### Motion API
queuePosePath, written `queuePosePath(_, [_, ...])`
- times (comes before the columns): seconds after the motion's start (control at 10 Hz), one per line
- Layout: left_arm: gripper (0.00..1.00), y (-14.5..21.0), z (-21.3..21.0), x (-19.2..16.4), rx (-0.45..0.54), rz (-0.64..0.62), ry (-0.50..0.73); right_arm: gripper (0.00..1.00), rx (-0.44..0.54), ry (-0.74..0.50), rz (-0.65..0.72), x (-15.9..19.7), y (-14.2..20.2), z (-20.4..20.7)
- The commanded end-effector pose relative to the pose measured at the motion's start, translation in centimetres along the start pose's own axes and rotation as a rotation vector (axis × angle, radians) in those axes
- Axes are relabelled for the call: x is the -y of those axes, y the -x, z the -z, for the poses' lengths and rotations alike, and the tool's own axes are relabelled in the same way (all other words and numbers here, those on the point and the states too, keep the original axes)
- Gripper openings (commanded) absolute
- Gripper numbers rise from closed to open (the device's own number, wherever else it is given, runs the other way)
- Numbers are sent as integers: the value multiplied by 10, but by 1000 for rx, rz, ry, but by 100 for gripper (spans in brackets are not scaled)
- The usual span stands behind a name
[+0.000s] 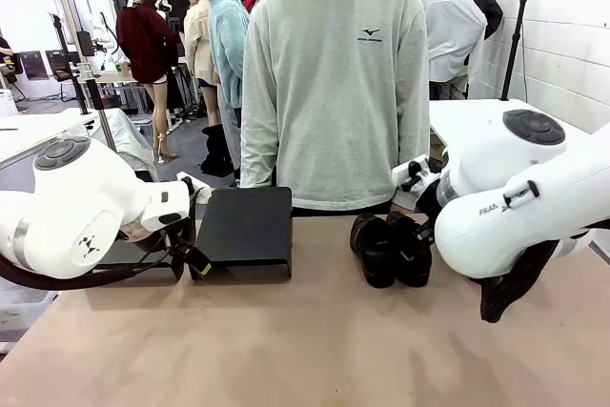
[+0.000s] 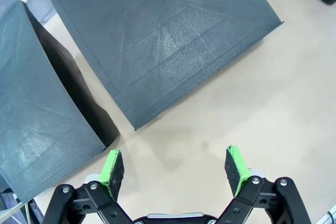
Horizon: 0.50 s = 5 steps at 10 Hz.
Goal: Organize the shoes by placing them on the stand.
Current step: Pick up one Shoe and place it in the middle of the table.
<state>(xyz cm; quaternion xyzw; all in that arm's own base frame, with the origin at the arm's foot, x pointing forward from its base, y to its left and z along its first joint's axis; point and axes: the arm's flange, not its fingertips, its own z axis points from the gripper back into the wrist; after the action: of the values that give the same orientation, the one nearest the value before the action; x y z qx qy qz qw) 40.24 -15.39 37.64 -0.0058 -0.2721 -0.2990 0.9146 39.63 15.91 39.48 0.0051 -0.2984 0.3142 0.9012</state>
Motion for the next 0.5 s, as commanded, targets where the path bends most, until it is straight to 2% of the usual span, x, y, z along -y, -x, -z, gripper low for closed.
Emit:
queuePosePath(0.0, [100,-5,-38,-12,8,8,16,100,62,-22,-15,12,8,-39])
queuePosePath(0.1, [100,-4,-57,-24,-19,5,42,100,101,-58,-7,18,9,-52])
queuePosePath(0.4, [100,0,-122,-79,80,-42,106,100,174,-219,32,65,21,-92])
